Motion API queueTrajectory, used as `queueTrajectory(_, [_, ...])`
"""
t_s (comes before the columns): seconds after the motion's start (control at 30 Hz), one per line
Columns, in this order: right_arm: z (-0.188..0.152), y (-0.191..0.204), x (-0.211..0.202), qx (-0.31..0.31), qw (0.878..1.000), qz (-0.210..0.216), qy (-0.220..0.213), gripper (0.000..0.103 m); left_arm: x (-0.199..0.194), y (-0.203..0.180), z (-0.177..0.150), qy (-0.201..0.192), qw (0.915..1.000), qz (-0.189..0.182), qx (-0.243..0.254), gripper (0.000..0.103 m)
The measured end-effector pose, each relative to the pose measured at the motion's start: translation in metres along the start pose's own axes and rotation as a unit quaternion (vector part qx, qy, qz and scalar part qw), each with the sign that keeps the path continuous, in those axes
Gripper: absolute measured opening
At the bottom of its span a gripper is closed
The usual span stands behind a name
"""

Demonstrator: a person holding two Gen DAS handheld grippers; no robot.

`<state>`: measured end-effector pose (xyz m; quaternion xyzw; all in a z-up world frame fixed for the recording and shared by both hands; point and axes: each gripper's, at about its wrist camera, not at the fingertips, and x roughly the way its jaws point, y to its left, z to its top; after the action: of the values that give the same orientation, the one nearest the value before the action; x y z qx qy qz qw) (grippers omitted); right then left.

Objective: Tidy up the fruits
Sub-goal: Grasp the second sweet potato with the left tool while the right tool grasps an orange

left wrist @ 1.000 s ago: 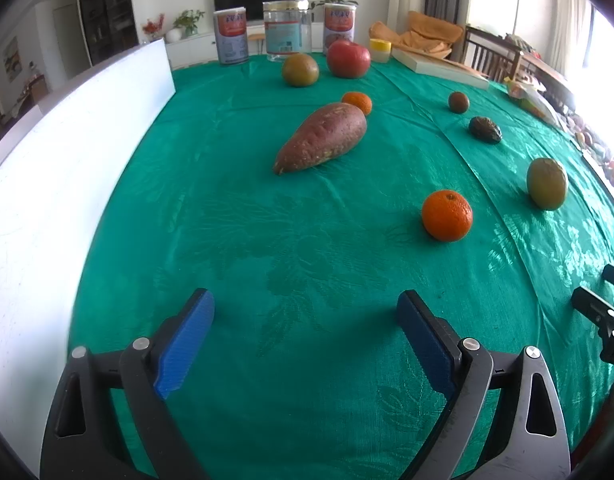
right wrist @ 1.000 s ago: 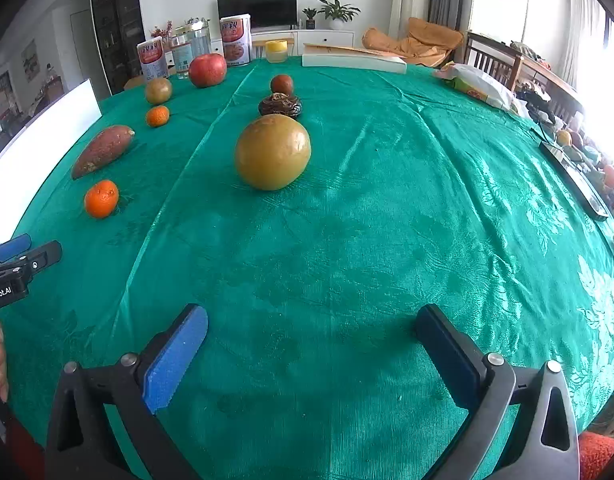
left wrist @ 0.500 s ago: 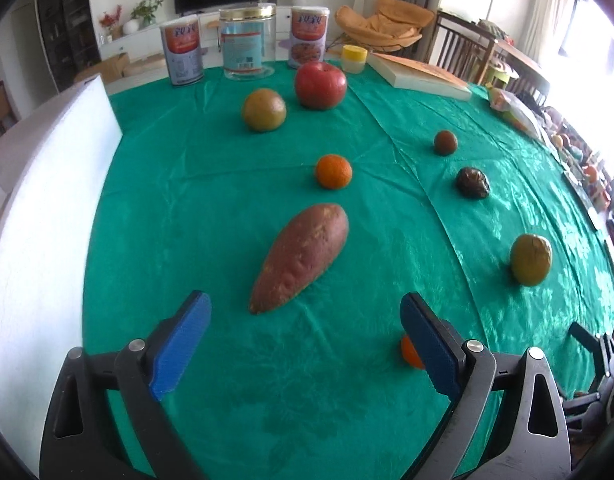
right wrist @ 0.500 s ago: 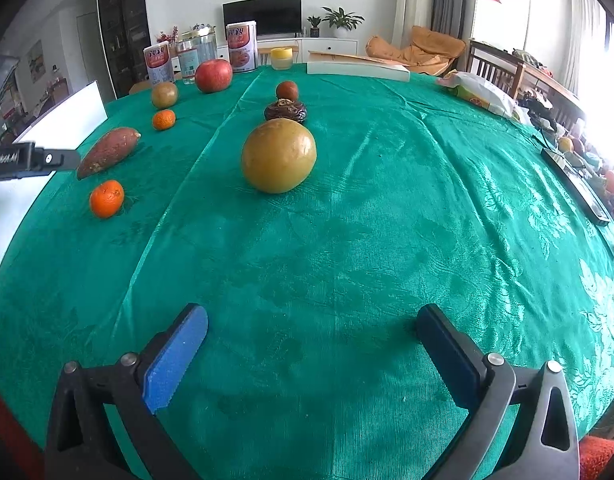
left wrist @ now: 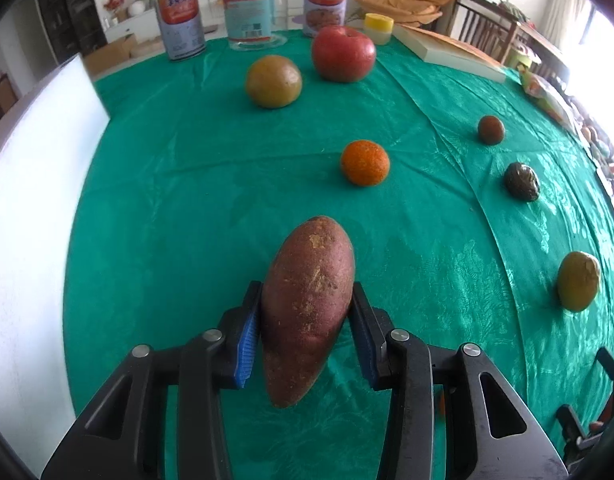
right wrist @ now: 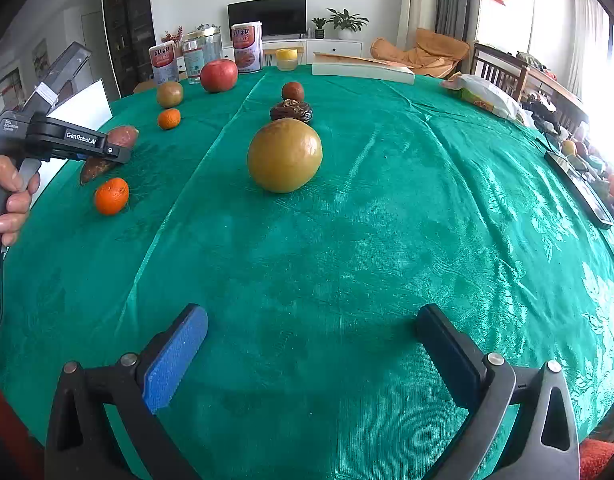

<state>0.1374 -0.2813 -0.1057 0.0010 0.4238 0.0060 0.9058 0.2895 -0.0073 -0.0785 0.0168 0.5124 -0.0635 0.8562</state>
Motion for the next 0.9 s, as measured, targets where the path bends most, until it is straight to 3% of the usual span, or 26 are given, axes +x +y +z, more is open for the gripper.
queueTrajectory(0.17, [0.0, 0.0, 0.0, 0.0, 1.0, 0.0, 0.0, 0.103, -0.031, 0.028, -0.041, 0.014, 0.9967, -0.006, -0.079, 0.042])
queueTrajectory(0.37, [0.0, 0.0, 0.0, 0.0, 1.0, 0.0, 0.0, 0.103, -0.057, 0.037, -0.089, 0.007, 0.9953, -0.016, -0.096, 0.042])
queueTrajectory(0.47, [0.0, 0.0, 0.0, 0.0, 1.0, 0.0, 0.0, 0.103, -0.055, 0.037, -0.099, -0.016, 0.9961, -0.01, -0.087, 0.045])
queueTrajectory(0.5, [0.0, 0.0, 0.0, 0.0, 1.0, 0.0, 0.0, 0.103, -0.056, 0.035, -0.1, -0.031, 0.9964, -0.002, -0.079, 0.047])
queueTrajectory(0.57, [0.0, 0.0, -0.001, 0.0, 1.0, 0.0, -0.001, 0.103, -0.056, 0.032, -0.1, -0.051, 0.9964, 0.019, -0.065, 0.077])
queueTrajectory(0.6, [0.0, 0.0, -0.001, 0.0, 1.0, 0.0, -0.001, 0.103, -0.055, 0.031, -0.1, -0.063, 0.9957, 0.031, -0.061, 0.082])
queueTrajectory(0.73, [0.0, 0.0, -0.001, 0.0, 1.0, 0.0, -0.001, 0.103, -0.044, 0.031, -0.101, -0.083, 0.9928, 0.065, -0.056, 0.086])
queueTrajectory(0.9, [0.0, 0.0, -0.001, 0.0, 1.0, 0.0, -0.002, 0.103, -0.04, 0.035, -0.098, -0.079, 0.9926, 0.067, -0.064, 0.094])
